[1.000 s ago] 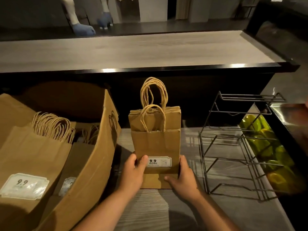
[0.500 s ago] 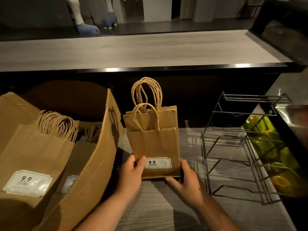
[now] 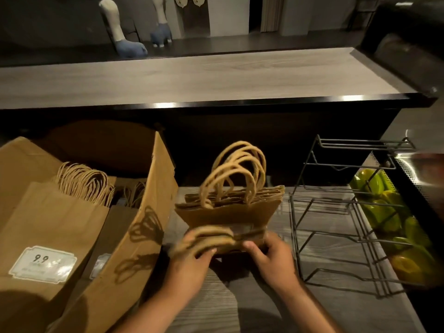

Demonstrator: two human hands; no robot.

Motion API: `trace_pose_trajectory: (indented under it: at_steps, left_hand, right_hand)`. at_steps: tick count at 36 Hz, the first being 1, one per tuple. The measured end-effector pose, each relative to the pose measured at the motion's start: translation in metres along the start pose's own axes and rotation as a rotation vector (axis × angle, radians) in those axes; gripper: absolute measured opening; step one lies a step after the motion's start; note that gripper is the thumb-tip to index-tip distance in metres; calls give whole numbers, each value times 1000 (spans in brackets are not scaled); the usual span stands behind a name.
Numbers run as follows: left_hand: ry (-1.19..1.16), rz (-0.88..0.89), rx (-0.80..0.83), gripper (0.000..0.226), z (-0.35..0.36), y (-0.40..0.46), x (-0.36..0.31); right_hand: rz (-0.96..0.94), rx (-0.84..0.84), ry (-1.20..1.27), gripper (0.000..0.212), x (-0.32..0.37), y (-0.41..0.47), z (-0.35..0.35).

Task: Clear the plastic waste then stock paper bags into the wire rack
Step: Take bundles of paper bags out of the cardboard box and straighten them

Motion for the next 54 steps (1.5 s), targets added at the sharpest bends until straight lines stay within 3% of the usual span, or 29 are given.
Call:
trace_pose_trajectory:
  at_steps: [4, 8, 12, 14, 18, 28, 37, 40, 43, 50, 54]
  left_hand:
    - [-127, -95, -43, 11, -1, 4, -3]
    - [-124, -179, -30, 13, 7, 2, 12]
    - [-112, -164, 72, 11, 17, 0, 15]
    - [-142, -159, 111, 14, 19, -3, 13]
    - [-195, -164, 100, 20, 17, -6, 12]
    - [-287, -221, -7, 11, 19, -9, 16]
    - [-509, -294, 57, 28, 34, -9, 22]
    - [-445, -284, 67, 28, 38, 2, 16]
    - [-353, -286, 68, 42, 44, 17, 9]
    - [-37, -344, 182, 34, 76, 37, 11]
    - [239, -310, 114, 36, 77, 39, 20]
  right_hand:
    - [-13, -38, -85, 15, 9, 3, -5]
    - [34, 27, -91, 11, 4, 6, 3]
    - [93, 182, -9, 47, -3, 3, 16]
    - [97, 189, -25, 54, -2, 2, 17]
    - [113, 136, -18, 50, -5, 0, 16]
    - [189, 143, -2, 51, -20, -16, 37]
    - [222, 136, 50, 57, -21, -17, 41]
    - [239, 97, 93, 68, -15, -15, 33]
    - [233, 92, 158, 79, -8, -12, 25]
    - [279, -50, 214, 70, -12, -10, 10]
    - [396, -48, 44, 93, -32, -12, 13]
Point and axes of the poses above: each hand's wrist, its own y-axis towards the middle knuckle, its own z-axis out of the palm, x = y × z, the point moved 7 cm from there along y, towards the middle knuckle, and after that the axes turned 4 degrees about -y, right-handed, at the moved point
